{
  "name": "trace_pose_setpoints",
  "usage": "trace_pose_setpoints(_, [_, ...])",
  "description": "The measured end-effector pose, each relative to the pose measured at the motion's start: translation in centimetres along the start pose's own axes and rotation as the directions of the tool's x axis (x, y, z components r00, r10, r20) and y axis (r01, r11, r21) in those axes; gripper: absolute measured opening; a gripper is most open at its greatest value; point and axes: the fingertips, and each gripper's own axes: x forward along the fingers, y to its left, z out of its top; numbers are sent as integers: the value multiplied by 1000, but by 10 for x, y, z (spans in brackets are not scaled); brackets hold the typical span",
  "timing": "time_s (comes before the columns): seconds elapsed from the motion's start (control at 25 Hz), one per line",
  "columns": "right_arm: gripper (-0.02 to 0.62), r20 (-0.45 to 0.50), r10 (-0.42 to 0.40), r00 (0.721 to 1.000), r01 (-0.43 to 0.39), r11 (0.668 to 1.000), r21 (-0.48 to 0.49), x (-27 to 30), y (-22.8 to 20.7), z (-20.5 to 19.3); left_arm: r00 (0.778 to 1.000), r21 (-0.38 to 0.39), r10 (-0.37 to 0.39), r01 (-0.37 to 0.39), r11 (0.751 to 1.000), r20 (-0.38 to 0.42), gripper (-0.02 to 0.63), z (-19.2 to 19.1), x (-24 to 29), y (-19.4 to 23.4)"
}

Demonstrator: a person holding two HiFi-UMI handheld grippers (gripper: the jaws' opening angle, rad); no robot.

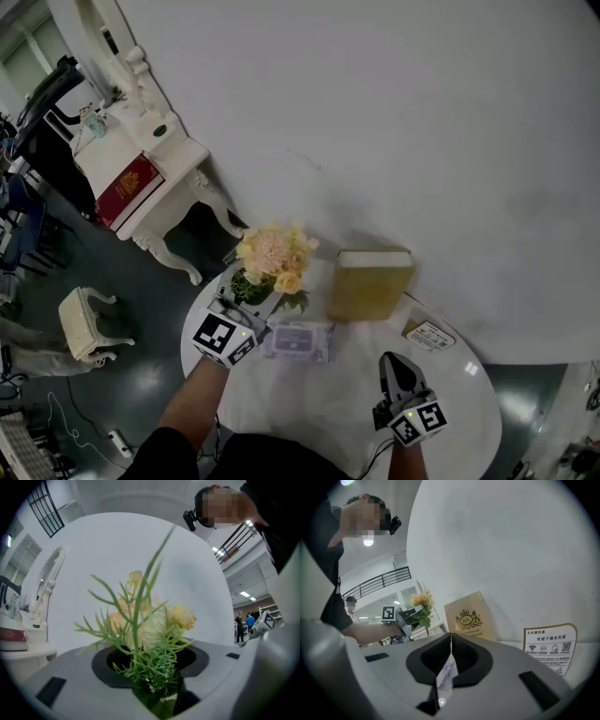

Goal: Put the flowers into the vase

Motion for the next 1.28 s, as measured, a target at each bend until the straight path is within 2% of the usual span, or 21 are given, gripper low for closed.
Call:
trace_pose_setpoints(0.64, [25,7,-10,1000,10,1000,-21,3,-3,7,996,2,-66,66,998,-56,232,-32,-4,-10])
trace_pose_setpoints(0.8, [25,11,-9,1000,9,1000,-18,5,1,7,992,7,-87,88,996,-95,266,-36,-1,-11])
trace_pose_setpoints(1.0, [25,20,-13,1000,13,1000,-17,1,2,9,988,-27,-88,85,996,-126,315,-40,2,-9])
trace_pose_setpoints(1.12, [25,22,-15,1000,15,1000,-15,-2,3,9,985,-21,-89,87,996,-146,348,-43,3,-10])
trace_pose_setpoints(1.28, [25,24,-19,1000,19,1000,-14,-3,4,6,984,-37,-81,76,996,-159,370,-45,3,-9])
